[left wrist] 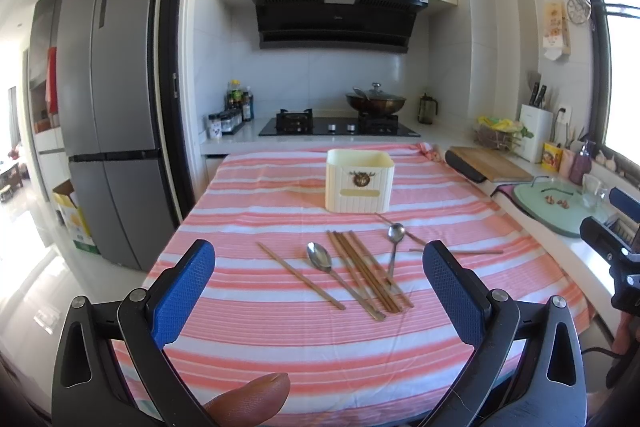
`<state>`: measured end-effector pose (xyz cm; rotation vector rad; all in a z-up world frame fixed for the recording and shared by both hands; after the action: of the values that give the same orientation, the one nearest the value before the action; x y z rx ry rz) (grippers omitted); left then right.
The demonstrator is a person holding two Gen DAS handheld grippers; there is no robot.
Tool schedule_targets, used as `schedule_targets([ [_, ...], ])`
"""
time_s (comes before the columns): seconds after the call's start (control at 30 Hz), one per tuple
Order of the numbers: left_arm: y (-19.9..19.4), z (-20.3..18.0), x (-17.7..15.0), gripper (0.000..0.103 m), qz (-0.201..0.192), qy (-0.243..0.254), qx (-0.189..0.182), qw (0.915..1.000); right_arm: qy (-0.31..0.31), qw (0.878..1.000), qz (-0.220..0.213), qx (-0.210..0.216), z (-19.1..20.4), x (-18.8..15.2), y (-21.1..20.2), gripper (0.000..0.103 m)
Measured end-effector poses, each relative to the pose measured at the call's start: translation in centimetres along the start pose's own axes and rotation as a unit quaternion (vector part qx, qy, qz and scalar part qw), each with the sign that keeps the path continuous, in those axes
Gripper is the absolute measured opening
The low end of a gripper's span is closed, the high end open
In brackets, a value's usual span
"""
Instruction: Organize utensils
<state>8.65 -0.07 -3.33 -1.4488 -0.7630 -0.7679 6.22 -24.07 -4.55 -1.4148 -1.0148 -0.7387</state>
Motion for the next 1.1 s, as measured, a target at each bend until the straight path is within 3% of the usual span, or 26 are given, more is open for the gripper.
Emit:
schedule_targets([
  [1.1,0.52,-0.25,-0.43,0.103,0.007,-0.004,-0.004,1.0000,0.000,1.000,0.004,0.000,-0.04,-0.40,0.17,0.103],
])
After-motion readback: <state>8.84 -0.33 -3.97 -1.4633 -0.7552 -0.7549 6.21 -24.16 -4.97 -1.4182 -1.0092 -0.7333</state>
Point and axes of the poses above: each gripper's, at about its wrist camera, not at the fingertips, and y roughly the way its jaws point, z to its left, x to its top, the point moved 9 cm from there along y, roughly the way its jaws point, and after that the axes turned 12 degrees about z, right-handed, at the moved point
